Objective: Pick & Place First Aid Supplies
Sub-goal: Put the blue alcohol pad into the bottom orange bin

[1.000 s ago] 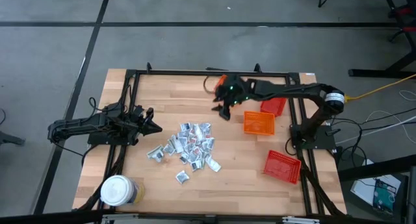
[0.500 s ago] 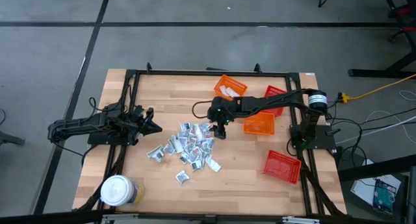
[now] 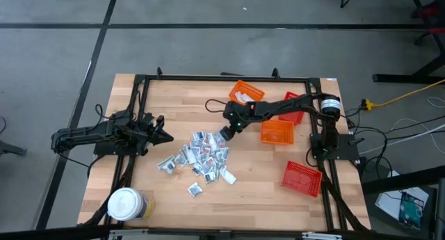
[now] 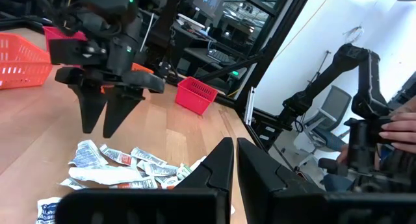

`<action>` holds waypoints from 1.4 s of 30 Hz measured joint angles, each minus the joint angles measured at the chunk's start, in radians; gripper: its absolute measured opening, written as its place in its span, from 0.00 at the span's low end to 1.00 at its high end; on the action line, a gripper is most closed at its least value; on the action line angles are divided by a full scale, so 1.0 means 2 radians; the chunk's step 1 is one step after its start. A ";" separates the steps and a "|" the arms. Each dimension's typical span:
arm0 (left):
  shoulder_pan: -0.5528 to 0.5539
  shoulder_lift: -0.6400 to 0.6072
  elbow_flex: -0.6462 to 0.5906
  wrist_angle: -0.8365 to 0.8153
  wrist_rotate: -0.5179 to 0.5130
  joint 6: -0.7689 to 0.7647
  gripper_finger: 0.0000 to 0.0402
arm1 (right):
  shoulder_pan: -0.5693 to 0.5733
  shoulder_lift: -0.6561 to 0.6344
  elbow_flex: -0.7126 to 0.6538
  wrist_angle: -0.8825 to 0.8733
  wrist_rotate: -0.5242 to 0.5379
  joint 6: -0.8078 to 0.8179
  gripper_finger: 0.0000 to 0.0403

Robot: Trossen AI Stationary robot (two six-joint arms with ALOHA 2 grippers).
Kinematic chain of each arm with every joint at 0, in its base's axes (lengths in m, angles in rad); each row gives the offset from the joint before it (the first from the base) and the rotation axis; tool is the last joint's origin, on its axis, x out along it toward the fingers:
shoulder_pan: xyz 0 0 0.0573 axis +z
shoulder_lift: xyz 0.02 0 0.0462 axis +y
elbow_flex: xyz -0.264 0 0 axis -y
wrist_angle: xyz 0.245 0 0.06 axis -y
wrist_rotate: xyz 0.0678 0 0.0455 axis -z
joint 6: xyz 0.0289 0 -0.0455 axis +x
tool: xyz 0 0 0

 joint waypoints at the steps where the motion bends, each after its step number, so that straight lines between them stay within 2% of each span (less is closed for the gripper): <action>1: 0.000 0.000 0.000 0.000 0.000 0.000 0.04 | -0.002 0.000 0.000 0.000 -0.002 0.009 0.54; 11: 0.000 0.000 0.000 0.000 0.000 0.000 0.04 | -0.021 0.042 0.001 0.075 -0.046 0.063 0.54; 22: 0.000 0.000 0.000 0.000 0.000 0.000 0.04 | -0.023 0.043 0.002 0.066 -0.066 0.080 0.52; 28: 0.000 0.000 0.000 0.000 0.000 0.000 0.04 | -0.022 0.045 0.000 0.061 -0.089 0.086 0.39; 42: 0.000 0.000 0.000 0.000 0.000 0.000 0.04 | -0.014 0.046 -0.001 0.060 -0.090 0.036 0.05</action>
